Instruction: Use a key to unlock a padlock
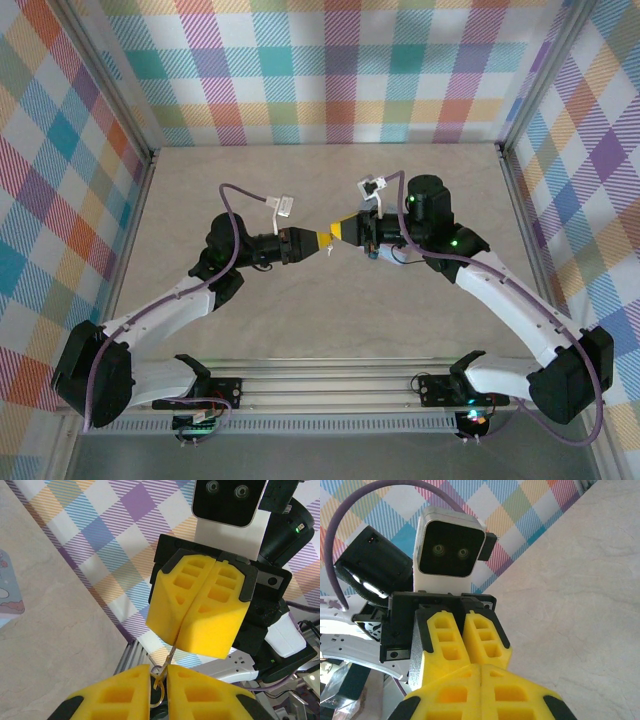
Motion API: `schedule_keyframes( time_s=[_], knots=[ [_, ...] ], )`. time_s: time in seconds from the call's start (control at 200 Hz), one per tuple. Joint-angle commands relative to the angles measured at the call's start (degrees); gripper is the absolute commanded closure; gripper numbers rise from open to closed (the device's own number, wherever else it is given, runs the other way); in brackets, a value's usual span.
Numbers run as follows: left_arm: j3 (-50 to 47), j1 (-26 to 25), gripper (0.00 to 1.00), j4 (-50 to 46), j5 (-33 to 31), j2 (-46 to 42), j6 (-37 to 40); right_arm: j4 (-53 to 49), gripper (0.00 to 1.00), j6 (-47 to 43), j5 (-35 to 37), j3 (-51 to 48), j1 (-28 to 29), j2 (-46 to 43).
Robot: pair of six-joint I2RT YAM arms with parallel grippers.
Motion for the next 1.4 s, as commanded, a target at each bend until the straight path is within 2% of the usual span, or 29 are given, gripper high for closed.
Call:
schedule_keyframes(
  time_s=[0.0, 0.075, 0.305, 0.48, 0.545, 0.615, 0.75, 0.87, 0.94, 1.07, 1.21, 1.395],
  knots=[
    [1.0, -0.4, 0.92, 2.0, 0.6, 0.2, 0.0, 2.0, 1.00, 0.6, -0.3, -0.2, -0.4, -1.2],
    [1.1, -0.4, 1.00, 2.0, 0.7, 0.2, 0.0, 2.1, 1.00, 0.8, -0.3, -0.3, -0.7, -1.3],
    [1.6, -0.3, 1.00, -0.6, 0.1, -0.6, 2.7, 3.0, 1.00, 1.9, 0.0, -0.7, -0.9, -1.7],
    [4.4, -0.3, 1.00, -14.6, -2.0, -2.5, 13.1, 0.7, 0.57, 3.8, 7.8, -1.7, -1.2, -4.3],
    [5.8, -0.4, 1.00, -20.8, -3.3, -3.2, 17.9, -1.8, 0.48, 4.6, 13.3, -2.4, -1.5, -5.8],
    [7.0, -0.4, 1.00, -27.3, -5.1, -3.7, 22.7, -5.5, 0.44, 4.2, 19.7, -3.1, -1.6, -7.0],
    [8.0, -0.3, 1.00, -34.1, -8.0, -4.1, 27.9, -13.9, 0.43, 6.8, 31.9, -3.4, -1.6, -6.1],
    [7.7, -0.3, 1.00, -36.9, -10.9, -3.5, 29.8, -16.0, 0.43, 11.2, 35.9, -5.2, -1.1, -2.0],
    [7.2, -0.4, 1.00, -37.7, -12.2, -3.0, 30.5, -15.9, 0.43, 12.7, 40.9, -6.2, 1.2, 1.3],
    [6.5, -0.4, 1.00, -38.9, -14.7, -1.2, 31.0, -20.8, 0.41, 13.9, 54.8, -2.8, 6.2, 11.2],
    [5.7, -0.3, 1.00, -39.8, -16.1, -0.3, 31.6, -23.1, 0.38, 15.5, 61.4, 1.3, 6.8, 19.8],
    [4.8, -0.4, 1.00, -40.5, -17.4, -0.2, 32.6, -20.0, 0.39, 16.5, 67.8, 1.6, 6.8, 24.5]
  ],
)
